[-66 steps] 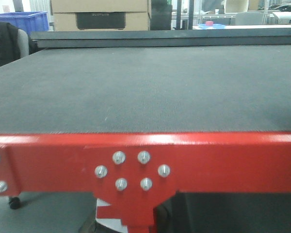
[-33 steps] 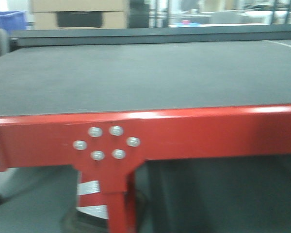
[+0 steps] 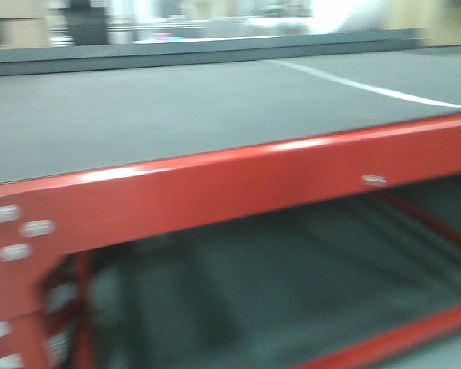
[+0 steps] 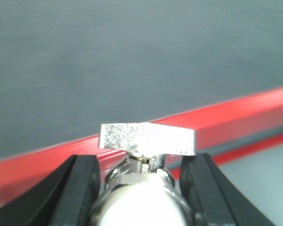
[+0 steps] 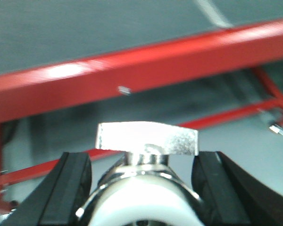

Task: Place valve from conveyor to right shelf box
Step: 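Hold the valve while the base turns toward the blue-bin shelf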

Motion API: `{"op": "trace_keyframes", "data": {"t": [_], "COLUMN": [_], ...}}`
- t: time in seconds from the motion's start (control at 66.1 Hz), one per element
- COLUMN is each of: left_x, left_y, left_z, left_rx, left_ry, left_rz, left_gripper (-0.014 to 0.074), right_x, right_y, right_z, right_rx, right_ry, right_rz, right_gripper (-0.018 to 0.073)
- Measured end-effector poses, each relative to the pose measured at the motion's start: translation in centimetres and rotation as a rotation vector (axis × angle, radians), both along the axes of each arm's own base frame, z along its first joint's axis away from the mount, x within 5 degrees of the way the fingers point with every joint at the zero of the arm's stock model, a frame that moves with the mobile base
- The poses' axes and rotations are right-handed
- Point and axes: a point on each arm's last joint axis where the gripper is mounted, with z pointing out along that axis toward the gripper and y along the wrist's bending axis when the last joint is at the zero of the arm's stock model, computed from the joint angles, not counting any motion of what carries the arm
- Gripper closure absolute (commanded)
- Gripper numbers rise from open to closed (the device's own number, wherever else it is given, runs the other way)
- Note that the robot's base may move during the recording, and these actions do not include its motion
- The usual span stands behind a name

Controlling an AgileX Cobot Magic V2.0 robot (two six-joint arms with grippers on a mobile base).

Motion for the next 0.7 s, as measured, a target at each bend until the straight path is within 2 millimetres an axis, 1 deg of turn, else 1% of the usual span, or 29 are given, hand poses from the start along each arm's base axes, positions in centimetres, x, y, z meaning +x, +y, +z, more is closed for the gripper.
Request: {"op": "trace_keyframes", "data": {"t": [0.696], "left_x": [0.0], "left_y": [0.0], "left_z": [0.0], "left_rx": [0.0], "left_ry": [0.0], "left_rz": [0.0], "left_gripper": [0.0708], "right_x": [0.02], "right_y": [0.0], "right_z": [0.02], "right_rx": [-0.002], "right_ry": [-0.003], "right_rz": [0.001], "right_gripper": [0.0721]}}
